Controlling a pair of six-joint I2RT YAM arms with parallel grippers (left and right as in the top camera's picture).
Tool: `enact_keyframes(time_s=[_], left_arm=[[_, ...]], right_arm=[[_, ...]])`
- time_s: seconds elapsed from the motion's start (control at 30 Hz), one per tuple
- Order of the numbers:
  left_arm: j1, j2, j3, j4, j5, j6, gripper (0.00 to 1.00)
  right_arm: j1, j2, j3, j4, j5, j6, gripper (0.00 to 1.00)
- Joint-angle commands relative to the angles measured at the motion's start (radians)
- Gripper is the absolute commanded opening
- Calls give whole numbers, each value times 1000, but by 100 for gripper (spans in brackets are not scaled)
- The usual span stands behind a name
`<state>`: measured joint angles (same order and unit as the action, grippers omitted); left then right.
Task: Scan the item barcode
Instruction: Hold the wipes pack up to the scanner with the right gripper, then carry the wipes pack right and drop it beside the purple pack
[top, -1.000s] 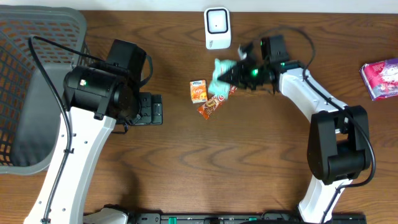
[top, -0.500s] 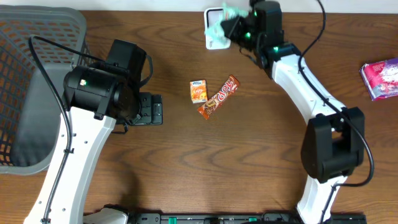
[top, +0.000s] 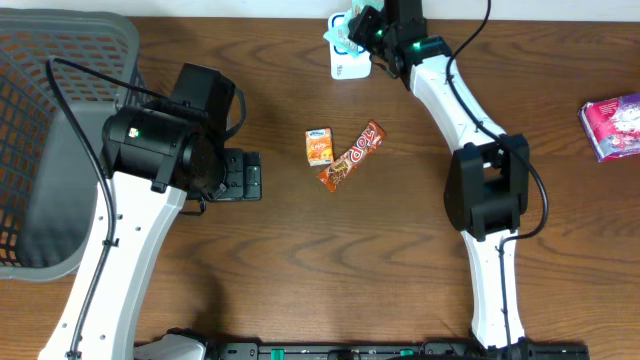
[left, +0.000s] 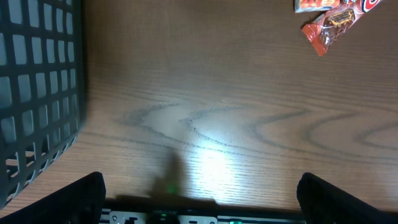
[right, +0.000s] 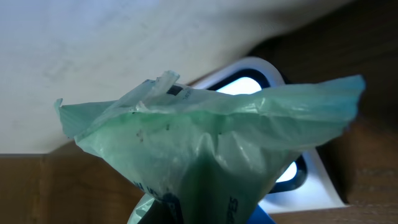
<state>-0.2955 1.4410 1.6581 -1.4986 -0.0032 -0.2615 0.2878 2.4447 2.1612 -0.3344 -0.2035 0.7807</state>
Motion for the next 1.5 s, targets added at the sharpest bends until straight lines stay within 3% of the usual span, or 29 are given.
enact_keyframes(time_s=[0.0,0.27,0.43,0.63,0.83,1.1,1.23,1.3,1.37,1.4,1.43,1.47], left_arm=[[5,3,-3,-3,-5,-2,98],[5,3,-3,-3,-5,-2,98],[5,3,-3,-3,-5,-2,98],[5,3,-3,-3,-5,-2,98],[5,3,-3,-3,-5,-2,98],[5,3,-3,-3,-5,-2,98],[5,3,-3,-3,-5,-2,98],[5,3,-3,-3,-5,-2,98],[5,3,-3,-3,-5,-2,98],[5,3,-3,-3,-5,-2,98],[5,3,-3,-3,-5,-2,98],[5,3,-3,-3,-5,-2,98]], right_arm=[[2,-8,48,3,33,-53,1],[-67,-34,150,-111,41,-95,1],[-225,-51,294,-454,105,-346,1],[-380,-45,277,-749,366,-563,1],[-518,-37,192,-811,395,-809,1],[-663,-37,9,-733,408,-830,1],[-690,-37,-21,-729,484,-834,8],[-695,-42,-20,-733,527,-803,14],[-692,-57,-15,-746,539,-789,39],[-687,-65,-14,-747,539,-781,52],[-682,-76,-12,-748,544,-777,86],[-676,-88,-9,-749,550,-777,95]])
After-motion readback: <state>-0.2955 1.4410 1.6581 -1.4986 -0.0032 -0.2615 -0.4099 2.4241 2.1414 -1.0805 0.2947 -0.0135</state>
